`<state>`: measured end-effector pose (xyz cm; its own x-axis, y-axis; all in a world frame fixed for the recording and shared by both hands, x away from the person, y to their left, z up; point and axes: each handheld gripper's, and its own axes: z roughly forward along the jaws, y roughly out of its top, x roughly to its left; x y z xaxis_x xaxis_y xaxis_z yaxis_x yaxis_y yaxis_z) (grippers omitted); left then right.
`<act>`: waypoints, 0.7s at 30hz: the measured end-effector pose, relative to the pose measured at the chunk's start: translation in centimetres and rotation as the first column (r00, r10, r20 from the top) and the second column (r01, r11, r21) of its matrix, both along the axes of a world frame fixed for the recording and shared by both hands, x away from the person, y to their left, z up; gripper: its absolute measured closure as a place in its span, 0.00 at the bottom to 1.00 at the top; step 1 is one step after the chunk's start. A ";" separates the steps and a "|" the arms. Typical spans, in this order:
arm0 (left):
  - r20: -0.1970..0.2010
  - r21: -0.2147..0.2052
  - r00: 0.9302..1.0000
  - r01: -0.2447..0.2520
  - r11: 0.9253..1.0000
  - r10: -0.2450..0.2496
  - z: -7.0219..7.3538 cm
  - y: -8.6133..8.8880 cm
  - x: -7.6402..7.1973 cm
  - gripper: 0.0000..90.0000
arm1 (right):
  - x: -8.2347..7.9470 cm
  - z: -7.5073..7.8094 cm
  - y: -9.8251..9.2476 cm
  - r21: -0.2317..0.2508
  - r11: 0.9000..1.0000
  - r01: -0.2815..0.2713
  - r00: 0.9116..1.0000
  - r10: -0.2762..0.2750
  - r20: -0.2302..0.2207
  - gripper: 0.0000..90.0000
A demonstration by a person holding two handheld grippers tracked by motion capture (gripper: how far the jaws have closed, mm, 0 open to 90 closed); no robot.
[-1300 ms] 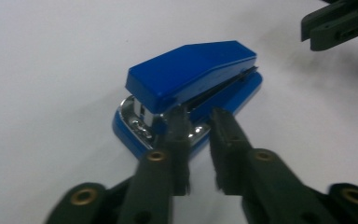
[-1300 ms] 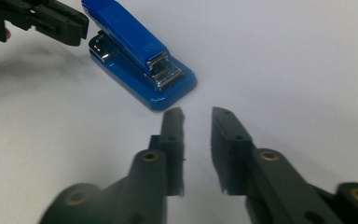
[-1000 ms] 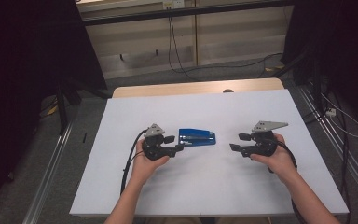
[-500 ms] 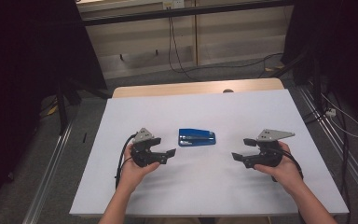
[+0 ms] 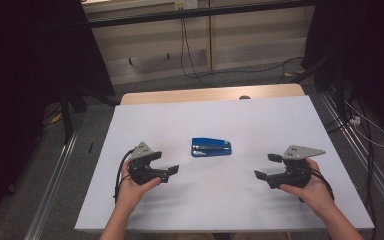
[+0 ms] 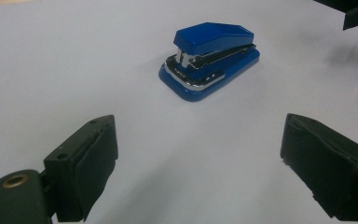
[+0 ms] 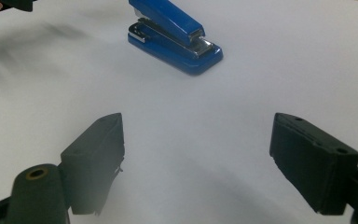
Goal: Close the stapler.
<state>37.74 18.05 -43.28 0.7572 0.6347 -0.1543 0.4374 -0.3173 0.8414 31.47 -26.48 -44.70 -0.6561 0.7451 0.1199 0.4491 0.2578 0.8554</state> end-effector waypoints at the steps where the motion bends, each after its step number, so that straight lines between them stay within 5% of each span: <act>1: 0.003 0.001 1.000 0.001 1.000 -0.001 0.0 0.2 -0.1 0.11 | -0.1 0.0 -0.1 -0.002 1.000 0.001 1.000 -0.001 0.000 0.20; 21: 0.001 -0.016 0.999 -0.053 0.998 0.053 -0.3 4.5 -1.7 0.09 | -2.3 -0.1 -0.8 -0.015 1.000 0.002 1.000 -0.002 0.013 0.19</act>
<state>36.06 22.51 -43.53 0.7226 0.6717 -0.1630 0.4518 -0.2805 0.8469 29.20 -27.27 -44.84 -0.6558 0.7483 0.1004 0.4390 0.2698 0.8570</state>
